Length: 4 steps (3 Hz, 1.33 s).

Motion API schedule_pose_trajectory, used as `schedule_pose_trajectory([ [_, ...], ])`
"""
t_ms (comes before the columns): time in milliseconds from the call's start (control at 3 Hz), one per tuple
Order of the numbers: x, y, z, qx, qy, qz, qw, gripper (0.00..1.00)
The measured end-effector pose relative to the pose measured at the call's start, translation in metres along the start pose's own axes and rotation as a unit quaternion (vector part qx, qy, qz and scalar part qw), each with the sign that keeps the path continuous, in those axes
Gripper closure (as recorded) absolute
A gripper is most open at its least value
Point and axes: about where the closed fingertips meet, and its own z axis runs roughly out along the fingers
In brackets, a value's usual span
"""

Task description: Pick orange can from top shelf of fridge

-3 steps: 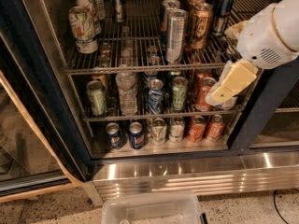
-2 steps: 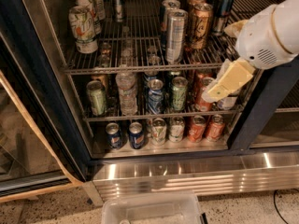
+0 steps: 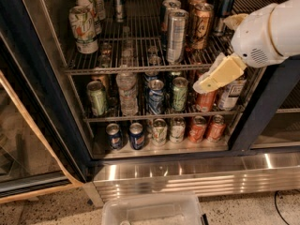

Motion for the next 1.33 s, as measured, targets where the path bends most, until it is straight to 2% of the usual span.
schedule_pose_trajectory([
  [333,0.0,0.0,0.0,0.0,0.0,0.0,1.0,0.0],
  [667,0.0,-0.009,0.006,0.017,-0.014,0.005,0.9998,0.0],
  [1000,0.008,-0.027,0.014,0.052,-0.031,0.034,0.9976,0.0],
  [1333,0.009,-0.046,0.016,0.1,-0.049,0.053,0.9923,0.0],
])
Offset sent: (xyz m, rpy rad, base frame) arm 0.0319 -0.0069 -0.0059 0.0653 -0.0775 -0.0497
